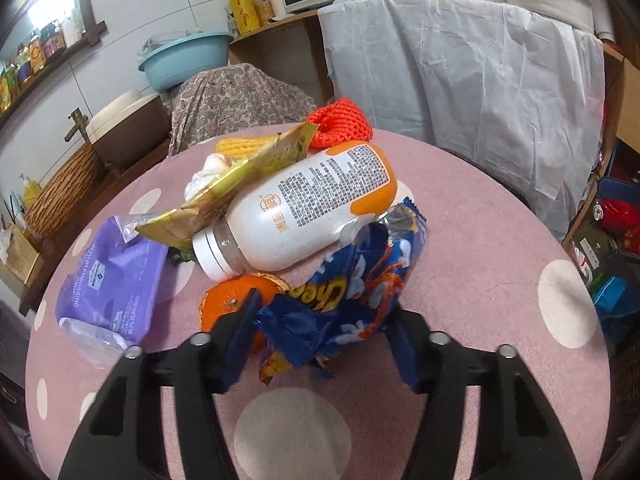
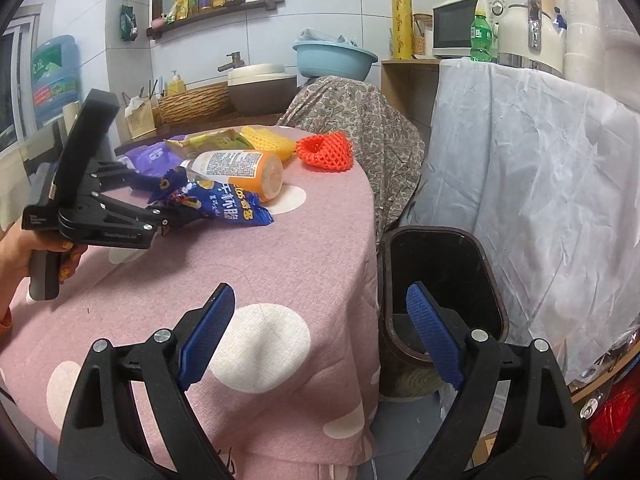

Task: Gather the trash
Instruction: 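Grasp the blue Cheetos bag with the left tool, then grasp the yellow snack wrapper with the right tool while the left tool holds the Cheetos bag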

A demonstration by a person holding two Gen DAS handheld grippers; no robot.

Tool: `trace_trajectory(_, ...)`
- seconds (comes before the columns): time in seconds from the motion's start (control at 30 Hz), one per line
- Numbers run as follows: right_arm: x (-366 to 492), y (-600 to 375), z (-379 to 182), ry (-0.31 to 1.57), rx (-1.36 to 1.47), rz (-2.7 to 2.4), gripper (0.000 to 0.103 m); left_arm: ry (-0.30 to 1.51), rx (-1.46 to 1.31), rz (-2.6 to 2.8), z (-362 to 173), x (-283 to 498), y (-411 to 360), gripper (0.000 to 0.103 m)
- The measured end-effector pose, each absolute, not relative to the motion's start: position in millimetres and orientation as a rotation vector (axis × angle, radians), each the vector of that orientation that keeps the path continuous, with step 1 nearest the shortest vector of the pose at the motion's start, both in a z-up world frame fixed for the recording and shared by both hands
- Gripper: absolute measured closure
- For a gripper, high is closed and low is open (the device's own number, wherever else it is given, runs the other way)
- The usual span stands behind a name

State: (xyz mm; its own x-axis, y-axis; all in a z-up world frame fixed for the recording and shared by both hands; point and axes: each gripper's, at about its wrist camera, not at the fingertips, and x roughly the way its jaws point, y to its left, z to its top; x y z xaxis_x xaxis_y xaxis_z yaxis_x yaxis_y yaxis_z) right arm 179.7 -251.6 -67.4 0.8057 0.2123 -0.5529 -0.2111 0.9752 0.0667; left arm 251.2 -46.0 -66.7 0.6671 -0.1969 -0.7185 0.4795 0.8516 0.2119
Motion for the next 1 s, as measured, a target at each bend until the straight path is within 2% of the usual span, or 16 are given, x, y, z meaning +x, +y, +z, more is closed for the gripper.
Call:
trace_trajectory(0.27, 192.1, -260.7, -63.1, 0.598, 0.089, 0.274, 0.016, 0.758, 0.320, -0.436, -59.9, 242.1, -38.3, 0.068)
trace_trajectory(0.8, 226.9, -243.1, -41.0, 0.564, 0.053, 0.351, 0.016, 0.730, 0.075, -0.439, -40.2, 204.5, -5.6, 0.069)
trace_trajectory(1.0, 257.4, -199.1, -16.7, 0.506, -0.127, 0.485, 0.018, 0.724, 0.041, -0.389, -38.1, 193.8, 11.6, 0.069)
